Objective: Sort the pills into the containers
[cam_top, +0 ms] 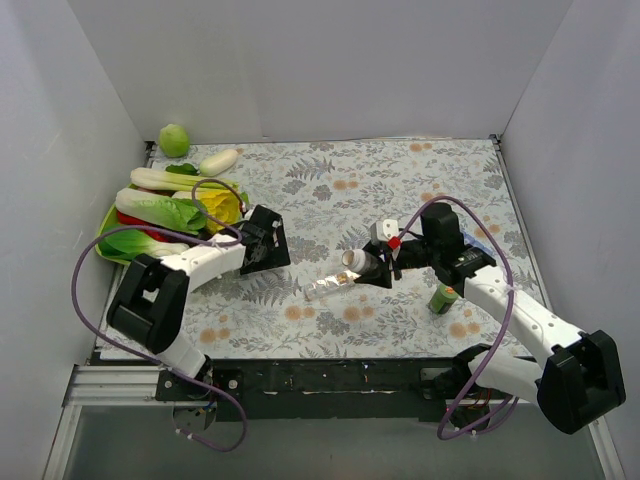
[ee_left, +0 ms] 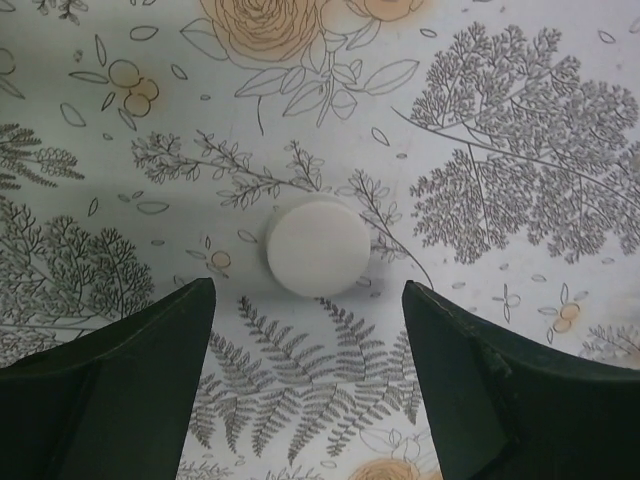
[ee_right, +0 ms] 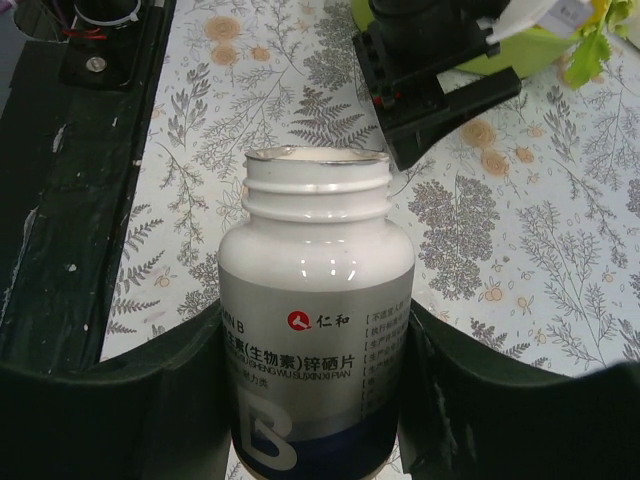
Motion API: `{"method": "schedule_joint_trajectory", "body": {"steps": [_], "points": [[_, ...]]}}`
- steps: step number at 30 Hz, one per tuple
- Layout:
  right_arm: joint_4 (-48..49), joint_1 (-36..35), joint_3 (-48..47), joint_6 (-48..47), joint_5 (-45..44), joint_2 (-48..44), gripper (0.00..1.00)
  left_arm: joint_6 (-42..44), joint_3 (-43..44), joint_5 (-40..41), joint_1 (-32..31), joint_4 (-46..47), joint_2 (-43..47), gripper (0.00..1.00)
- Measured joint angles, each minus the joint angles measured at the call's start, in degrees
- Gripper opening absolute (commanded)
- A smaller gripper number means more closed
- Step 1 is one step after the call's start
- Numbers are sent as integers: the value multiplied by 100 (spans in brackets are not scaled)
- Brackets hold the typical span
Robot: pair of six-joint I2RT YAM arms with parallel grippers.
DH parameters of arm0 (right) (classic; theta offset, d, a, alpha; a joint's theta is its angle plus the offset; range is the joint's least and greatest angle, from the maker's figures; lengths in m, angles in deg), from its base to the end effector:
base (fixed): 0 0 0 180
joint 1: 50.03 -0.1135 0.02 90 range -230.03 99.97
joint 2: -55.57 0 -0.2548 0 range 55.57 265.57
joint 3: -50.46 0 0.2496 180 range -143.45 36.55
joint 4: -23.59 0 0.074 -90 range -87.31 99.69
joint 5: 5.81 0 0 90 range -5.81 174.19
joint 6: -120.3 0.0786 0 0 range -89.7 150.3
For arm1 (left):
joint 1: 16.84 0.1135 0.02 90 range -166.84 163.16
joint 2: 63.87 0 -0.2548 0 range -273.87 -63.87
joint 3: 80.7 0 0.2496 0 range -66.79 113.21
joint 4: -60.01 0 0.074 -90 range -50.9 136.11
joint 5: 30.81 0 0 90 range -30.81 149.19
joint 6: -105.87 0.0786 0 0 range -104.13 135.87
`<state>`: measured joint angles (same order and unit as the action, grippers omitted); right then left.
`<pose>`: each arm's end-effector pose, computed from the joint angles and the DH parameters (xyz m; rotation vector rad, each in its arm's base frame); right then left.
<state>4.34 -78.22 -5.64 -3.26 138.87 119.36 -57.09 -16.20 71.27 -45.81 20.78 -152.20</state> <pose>0.2000 0.1800 0.2546 -1.4493 1.2834 0.9000 0.2785 -0.1354 0.1329 -1.0616 2.4477 -0.3185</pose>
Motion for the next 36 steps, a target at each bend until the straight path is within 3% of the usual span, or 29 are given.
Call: {"method": "schedule_joint_trajectory", "body": {"steps": [5, 16, 20, 26, 32, 36], "points": [[17, 7, 11, -7, 57, -59, 4, 26, 361, 133, 26, 15, -647, 58], [44, 35, 85, -22, 101, -28, 4, 109, 474, 190, 37, 24, -778, 21], [44, 42, 85, -72, 98, -17, 4, 160, 476, -52, 37, -4, -719, 19], [66, 42, 162, -162, 0, 44, 4, 72, 363, -1545, 39, 297, 455, 17], [72, 44, 192, -245, -219, 48, 4, -931, -317, -3558, 35, 1967, 1912, 16], [90, 42, 192, -238, -356, 103, 4, -1816, -920, -4444, -61, 2942, 2033, 16]]}}
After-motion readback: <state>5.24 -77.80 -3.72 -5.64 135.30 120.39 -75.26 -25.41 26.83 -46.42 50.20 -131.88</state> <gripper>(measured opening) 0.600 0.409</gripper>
